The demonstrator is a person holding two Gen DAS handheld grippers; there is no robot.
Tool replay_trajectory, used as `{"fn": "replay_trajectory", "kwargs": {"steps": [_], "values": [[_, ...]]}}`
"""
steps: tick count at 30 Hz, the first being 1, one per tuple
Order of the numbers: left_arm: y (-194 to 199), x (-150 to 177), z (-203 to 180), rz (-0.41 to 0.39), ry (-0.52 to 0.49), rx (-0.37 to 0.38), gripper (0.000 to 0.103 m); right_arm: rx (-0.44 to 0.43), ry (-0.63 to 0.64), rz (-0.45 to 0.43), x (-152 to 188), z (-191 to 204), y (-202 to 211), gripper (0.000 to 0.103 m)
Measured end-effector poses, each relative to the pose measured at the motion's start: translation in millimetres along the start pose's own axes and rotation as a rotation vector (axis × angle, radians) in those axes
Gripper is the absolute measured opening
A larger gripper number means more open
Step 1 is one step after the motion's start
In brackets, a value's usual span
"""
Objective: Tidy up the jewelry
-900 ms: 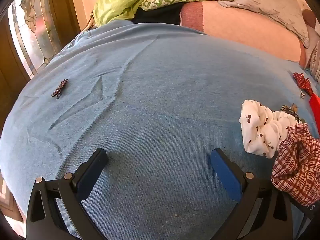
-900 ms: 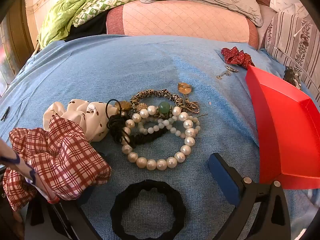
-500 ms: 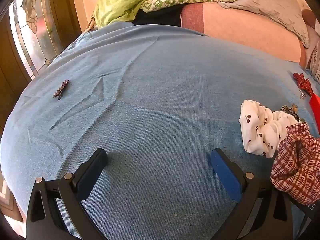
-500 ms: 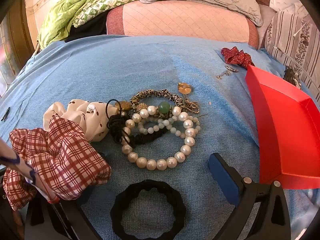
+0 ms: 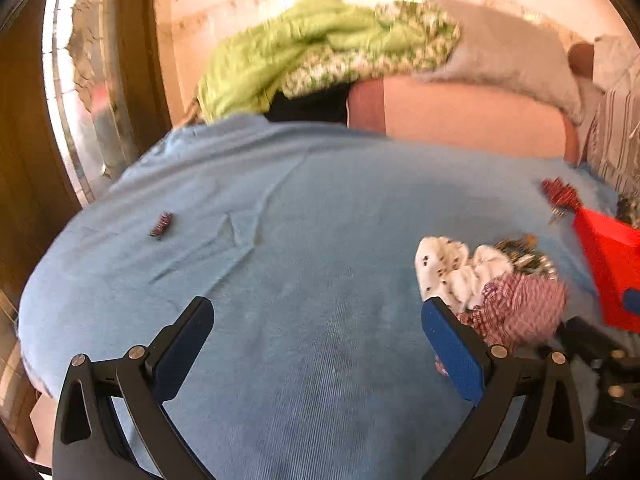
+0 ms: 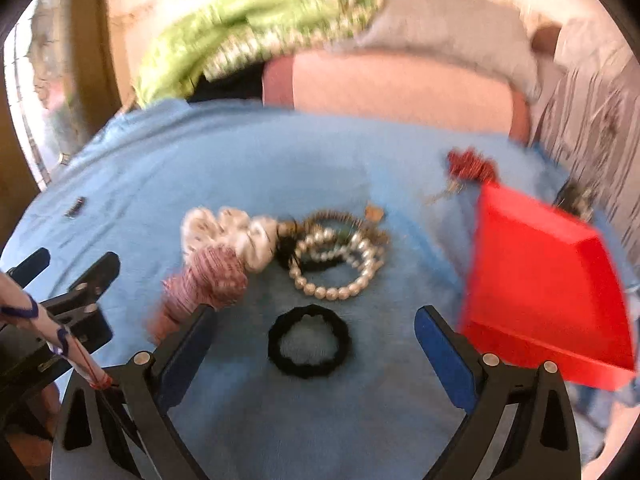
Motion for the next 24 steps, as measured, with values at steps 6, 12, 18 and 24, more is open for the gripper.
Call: {"fn": "replay_trajectory", "kwargs": {"steps": [6,12,18,24], "values": [[50.1,16.8,-2.5,-0.032,0.012,0.049,0.103,0.008,-0.042,-0.116,18.5,-19.8,67.6,0.101],[84.6,41.5,-16.7,-0.04,-0.015,0.09,0.103,0.067,-0.062,-0.179,29.0,-38.4,99.8,0.101],[86.1,45.1,-30.8,-0.049,-0.06,0.101,0.103,0.094,-0.046,-0.188,32.4,-46.6,104.0,0.101],[84.2,47.7,-32.4,-0.059,-0.075,0.099,0.103,0.093,-0.035,-0.165,38.4,-46.5,96.5,0.101]]}}
Point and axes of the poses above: each gripper's, at about its wrist camera, not at the fingertips, and y roughly against the way its jaws point, z to its left, x to its underside, the point moved 3 cm from there along -y, roughly the way its jaws point, and after that the axes turned 6 degrees about -z, right-handed, at the moved point
